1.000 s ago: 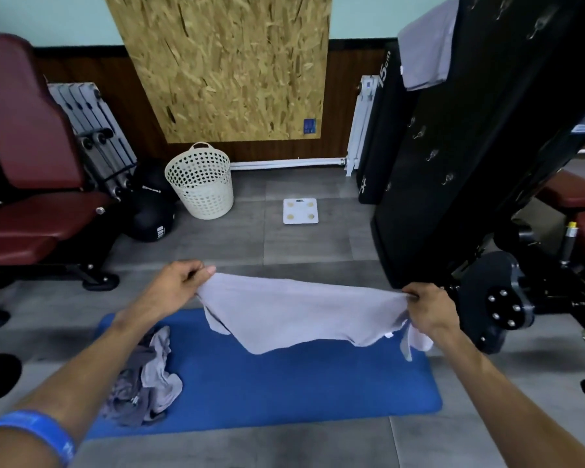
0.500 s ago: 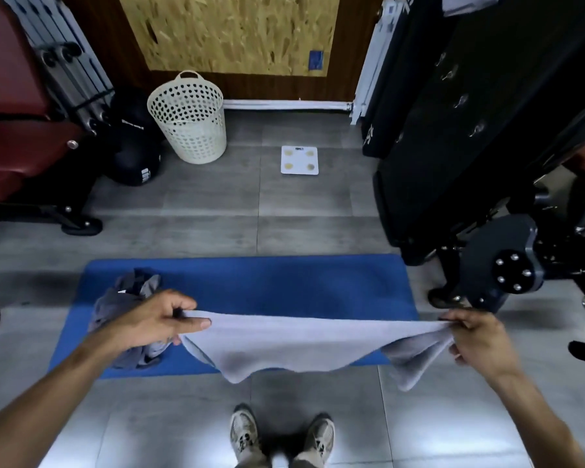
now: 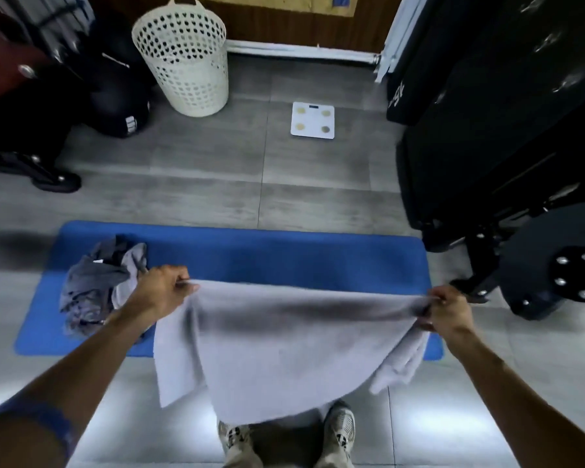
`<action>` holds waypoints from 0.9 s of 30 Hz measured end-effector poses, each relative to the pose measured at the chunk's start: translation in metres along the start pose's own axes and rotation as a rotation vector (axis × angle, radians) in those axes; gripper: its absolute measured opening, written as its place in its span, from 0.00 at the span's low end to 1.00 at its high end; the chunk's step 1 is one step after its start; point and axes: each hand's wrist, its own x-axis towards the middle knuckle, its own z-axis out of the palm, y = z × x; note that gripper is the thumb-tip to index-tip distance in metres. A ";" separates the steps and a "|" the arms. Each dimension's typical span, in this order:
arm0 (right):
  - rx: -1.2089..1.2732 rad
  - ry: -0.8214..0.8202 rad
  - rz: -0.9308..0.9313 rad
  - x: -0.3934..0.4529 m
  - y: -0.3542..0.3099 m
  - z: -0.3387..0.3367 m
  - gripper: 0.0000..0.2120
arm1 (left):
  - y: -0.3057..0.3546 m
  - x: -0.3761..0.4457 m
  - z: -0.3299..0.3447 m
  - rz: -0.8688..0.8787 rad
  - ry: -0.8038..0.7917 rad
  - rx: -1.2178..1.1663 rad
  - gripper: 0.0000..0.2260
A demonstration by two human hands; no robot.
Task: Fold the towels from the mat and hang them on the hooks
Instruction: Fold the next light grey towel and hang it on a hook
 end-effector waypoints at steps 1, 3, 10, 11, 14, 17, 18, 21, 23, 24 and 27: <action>-0.038 0.047 -0.044 0.023 -0.001 0.015 0.15 | -0.001 0.019 0.015 -0.030 0.054 -0.002 0.17; -0.125 0.149 -0.169 0.066 -0.015 0.035 0.14 | 0.000 0.056 0.031 -0.038 0.156 0.021 0.14; -0.229 0.360 -0.660 0.198 -0.067 0.082 0.12 | 0.007 0.184 0.034 0.146 0.534 0.126 0.05; -0.262 0.396 -0.717 0.213 -0.065 0.087 0.12 | 0.008 0.195 0.037 0.175 0.585 0.157 0.06; -0.361 0.455 -0.836 0.254 -0.040 0.105 0.11 | -0.008 0.223 0.063 0.282 0.633 0.244 0.08; -0.371 0.486 -0.910 0.299 0.015 0.136 0.13 | -0.054 0.253 0.122 0.269 0.606 0.274 0.07; -0.368 0.475 -0.940 0.311 0.033 0.148 0.15 | -0.069 0.260 0.146 0.257 0.580 0.279 0.05; -0.377 0.426 -1.005 0.358 0.110 0.199 0.16 | -0.117 0.284 0.238 0.229 0.505 0.346 0.03; -0.420 0.428 -1.009 0.389 0.164 0.236 0.15 | -0.148 0.295 0.298 0.183 0.454 0.356 0.03; -0.446 0.427 -1.001 0.401 0.193 0.255 0.14 | -0.163 0.298 0.331 0.154 0.420 0.361 0.04; -0.586 0.384 -0.954 0.429 0.282 0.307 0.10 | -0.200 0.300 0.417 0.046 0.296 0.431 0.06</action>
